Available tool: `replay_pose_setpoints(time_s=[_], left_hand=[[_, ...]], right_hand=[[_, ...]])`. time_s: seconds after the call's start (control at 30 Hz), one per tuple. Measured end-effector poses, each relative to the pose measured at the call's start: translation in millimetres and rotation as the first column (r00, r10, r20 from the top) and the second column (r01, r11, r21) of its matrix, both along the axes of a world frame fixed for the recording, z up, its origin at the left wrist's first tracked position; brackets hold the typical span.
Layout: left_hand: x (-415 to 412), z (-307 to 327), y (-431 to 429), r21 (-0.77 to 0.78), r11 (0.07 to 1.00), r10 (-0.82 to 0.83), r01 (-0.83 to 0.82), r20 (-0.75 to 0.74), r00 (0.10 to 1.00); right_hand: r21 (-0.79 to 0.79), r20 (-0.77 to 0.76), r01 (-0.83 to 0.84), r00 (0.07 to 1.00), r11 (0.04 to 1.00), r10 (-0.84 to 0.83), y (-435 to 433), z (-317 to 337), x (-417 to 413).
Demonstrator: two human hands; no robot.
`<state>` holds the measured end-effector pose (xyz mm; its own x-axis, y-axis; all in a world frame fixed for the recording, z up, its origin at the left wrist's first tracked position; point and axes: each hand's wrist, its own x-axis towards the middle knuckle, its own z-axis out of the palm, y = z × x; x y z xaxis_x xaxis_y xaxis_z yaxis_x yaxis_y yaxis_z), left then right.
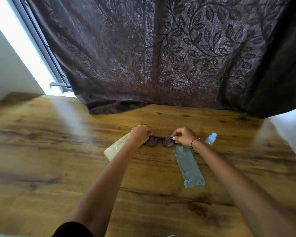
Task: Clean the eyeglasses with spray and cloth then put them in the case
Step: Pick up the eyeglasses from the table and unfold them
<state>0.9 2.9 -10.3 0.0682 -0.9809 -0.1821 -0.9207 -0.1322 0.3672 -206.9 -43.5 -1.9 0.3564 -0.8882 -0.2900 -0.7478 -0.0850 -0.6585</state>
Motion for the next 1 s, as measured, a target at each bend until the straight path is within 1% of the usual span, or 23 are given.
replay_pose_setpoints(time_s=[0.1, 0.27, 0.37, 0.43, 0.57, 0.67, 0.7, 0.73, 0.77, 0.8, 0.83, 0.87, 0.93, 1.0], left_hand=[[1.3, 5.5, -1.1, -0.005, 1.0, -0.019, 0.019, 0.002, 1.0], [2.9, 19.1, -4.3, -0.054, 0.999, -0.006, 0.002, -0.074, 0.997], [3.1, 27.0, -7.2, -0.08, 0.996, 0.015, -0.026, -0.136, 0.991], [2.0, 31.7, -9.4, -0.097, 0.995, 0.014, -0.032, -0.177, 0.984], [-2.5, 38.2, -11.1, -0.155, 0.984, 0.055, -0.089, -0.209, 0.976], [-4.5, 39.3, -8.0, -0.182, 0.975, 0.092, -0.129, -0.197, 0.976], [-4.9, 39.1, -6.8, -0.193, 0.971, 0.105, -0.141, -0.188, 0.977], [-5.1, 38.4, -5.5, -0.206, 0.966, 0.121, -0.157, -0.179, 0.976], [-5.2, 37.9, -4.0, -0.223, 0.958, 0.142, -0.179, -0.172, 0.975], [-4.8, 37.0, -3.0, -0.238, 0.949, 0.168, -0.206, -0.171, 0.971], [-3.9, 35.9, -1.9, -0.254, 0.938, 0.196, -0.237, -0.175, 0.965], [-2.4, 35.0, -1.0, -0.267, 0.925, 0.227, -0.272, -0.186, 0.956], [1.4, 34.5, 0.5, -0.28, 0.894, 0.293, -0.351, -0.228, 0.928], [5.2, 35.5, 1.5, -0.275, 0.866, 0.346, -0.418, -0.274, 0.897]], right_hand=[[-0.078, 0.025, 0.0, 1.0, 0.997, 0.002, 2.6, 3.2, 0.5], [-0.268, 0.065, 0.059, 0.997, 0.962, -0.043, 3.5, 7.4, 0.4], [-0.325, 0.125, 0.097, 0.99, 0.941, -0.059, 1.6, 11.8, 0.1], [-0.332, 0.153, 0.12, 0.986, 0.936, -0.072, 0.2, 14.4, -0.5], [-0.288, 0.194, 0.136, 0.978, 0.948, -0.081, 3.8, 19.5, -1.0], [-0.237, 0.314, 0.236, 0.937, 0.942, -0.156, 7.2, 19.0, 3.4], [-0.184, 0.382, 0.291, 0.901, 0.939, -0.205, 6.8, 19.2, 5.6], [-0.094, 0.459, 0.341, 0.848, 0.935, -0.263, 5.9, 19.8, 7.6], [0.023, 0.523, 0.369, 0.788, 0.929, -0.326, 4.8, 21.6, 9.6], [0.129, 0.551, 0.362, 0.748, 0.923, -0.37, 4.3, 24.6, 11.2], [0.193, 0.533, 0.333, 0.754, 0.923, -0.383, 4.0, 28.0, 11.7], [0.221, 0.483, 0.292, 0.796, 0.931, -0.365, 4.3, 31.5, 11.4], [0.241, 0.381, 0.201, 0.88, 0.95, -0.283, 6.1, 35.9, 9.6], [0.232, 0.319, 0.127, 0.927, 0.964, -0.199, 9.5, 36.4, 9.9]])
